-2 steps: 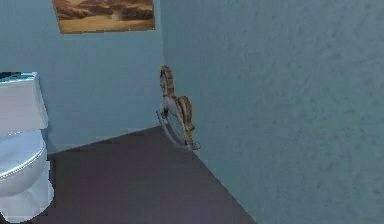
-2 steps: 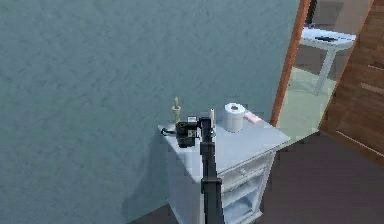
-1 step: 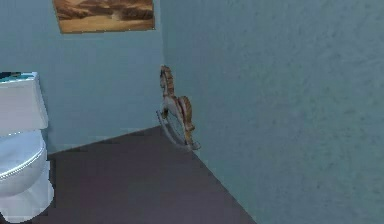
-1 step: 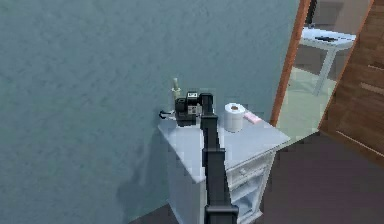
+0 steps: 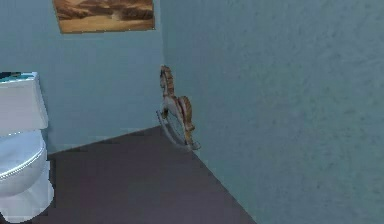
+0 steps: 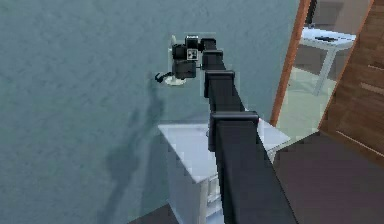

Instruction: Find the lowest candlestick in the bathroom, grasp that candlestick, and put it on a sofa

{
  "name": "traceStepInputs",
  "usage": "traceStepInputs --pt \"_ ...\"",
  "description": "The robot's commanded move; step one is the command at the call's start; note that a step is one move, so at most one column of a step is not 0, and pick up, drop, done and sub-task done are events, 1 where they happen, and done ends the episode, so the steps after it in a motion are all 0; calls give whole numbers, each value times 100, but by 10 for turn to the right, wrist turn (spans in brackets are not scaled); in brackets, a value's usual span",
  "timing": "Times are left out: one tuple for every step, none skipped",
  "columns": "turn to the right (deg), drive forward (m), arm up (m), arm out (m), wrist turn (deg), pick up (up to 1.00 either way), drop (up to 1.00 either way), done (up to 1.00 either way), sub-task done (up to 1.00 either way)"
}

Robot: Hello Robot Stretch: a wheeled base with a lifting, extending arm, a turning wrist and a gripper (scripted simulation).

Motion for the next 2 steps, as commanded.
traceStepInputs --pt "0 0 0 0 -450 0 0 0 0" --pt "0 0 0 0 -450 0 0 0 0"
